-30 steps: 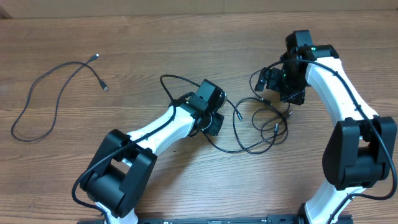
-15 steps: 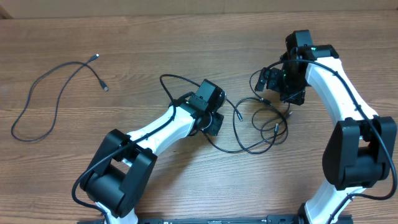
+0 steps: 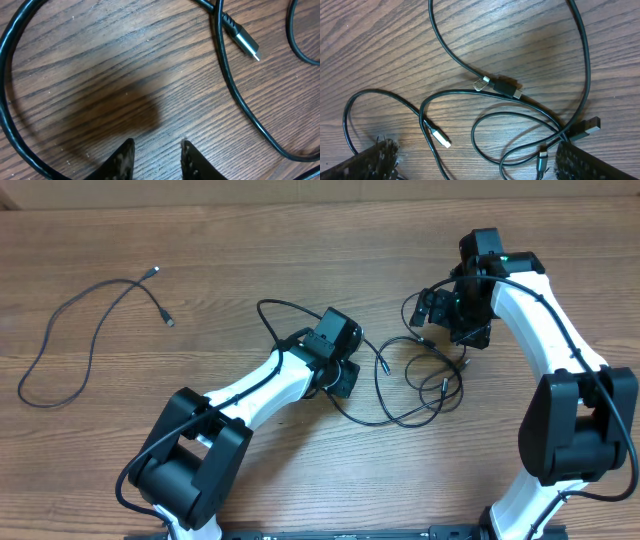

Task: Untangle cables
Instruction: 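Move the left gripper back over the remaining cable pile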

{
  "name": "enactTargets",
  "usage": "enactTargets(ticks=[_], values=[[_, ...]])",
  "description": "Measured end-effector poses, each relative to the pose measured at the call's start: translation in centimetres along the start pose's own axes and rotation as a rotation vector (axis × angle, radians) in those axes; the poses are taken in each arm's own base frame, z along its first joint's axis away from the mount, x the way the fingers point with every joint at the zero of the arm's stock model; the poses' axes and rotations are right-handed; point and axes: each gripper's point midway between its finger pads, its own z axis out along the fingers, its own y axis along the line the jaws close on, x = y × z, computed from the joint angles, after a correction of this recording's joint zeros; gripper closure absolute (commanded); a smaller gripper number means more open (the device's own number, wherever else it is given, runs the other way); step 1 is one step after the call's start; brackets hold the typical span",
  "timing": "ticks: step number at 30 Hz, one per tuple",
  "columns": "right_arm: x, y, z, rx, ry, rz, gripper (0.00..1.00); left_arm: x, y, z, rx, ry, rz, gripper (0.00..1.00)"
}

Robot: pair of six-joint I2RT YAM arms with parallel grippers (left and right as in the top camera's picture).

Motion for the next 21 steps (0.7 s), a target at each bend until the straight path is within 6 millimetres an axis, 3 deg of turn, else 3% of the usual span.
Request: enactTargets(ticks=[21], values=[[0.0, 0.01, 0.0, 0.0, 0.0, 0.0, 0.0, -0.05, 0.0, 0.0, 0.0, -0.002, 0.0, 0.62]])
